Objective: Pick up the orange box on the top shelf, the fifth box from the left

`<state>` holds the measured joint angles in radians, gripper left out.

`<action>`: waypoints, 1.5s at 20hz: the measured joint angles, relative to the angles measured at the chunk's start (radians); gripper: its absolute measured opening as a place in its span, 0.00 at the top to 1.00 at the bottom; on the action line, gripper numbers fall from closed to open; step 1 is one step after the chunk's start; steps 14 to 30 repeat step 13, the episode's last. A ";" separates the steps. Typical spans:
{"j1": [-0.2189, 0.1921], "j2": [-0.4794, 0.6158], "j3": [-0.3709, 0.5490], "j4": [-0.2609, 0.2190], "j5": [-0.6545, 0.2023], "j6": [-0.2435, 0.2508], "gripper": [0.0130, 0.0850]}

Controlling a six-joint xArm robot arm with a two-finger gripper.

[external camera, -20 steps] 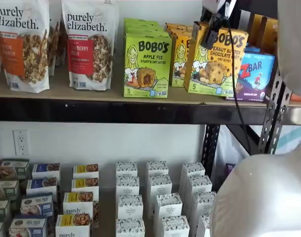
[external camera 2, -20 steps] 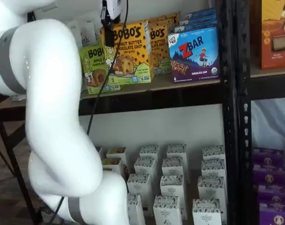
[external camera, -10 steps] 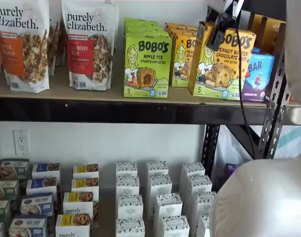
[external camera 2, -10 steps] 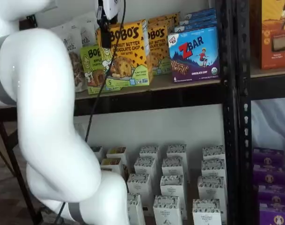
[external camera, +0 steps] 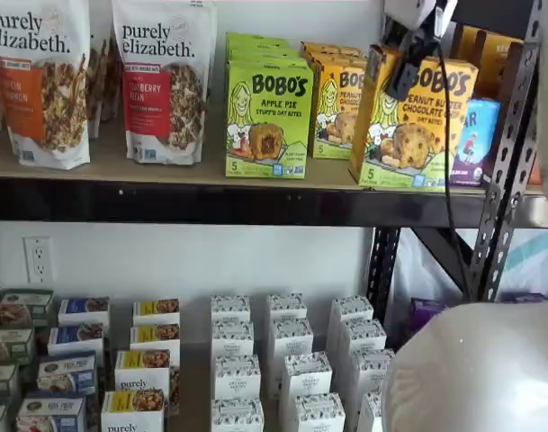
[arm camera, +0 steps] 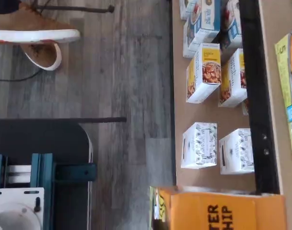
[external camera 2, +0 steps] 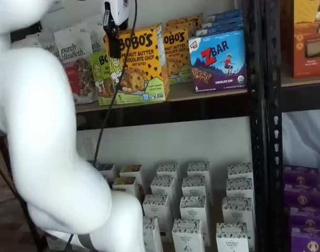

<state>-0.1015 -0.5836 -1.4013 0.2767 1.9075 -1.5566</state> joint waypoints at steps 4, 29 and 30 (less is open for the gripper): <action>-0.006 -0.040 0.037 -0.007 0.004 -0.008 0.94; -0.008 -0.106 0.100 -0.004 0.004 -0.008 0.94; -0.008 -0.106 0.100 -0.004 0.004 -0.008 0.94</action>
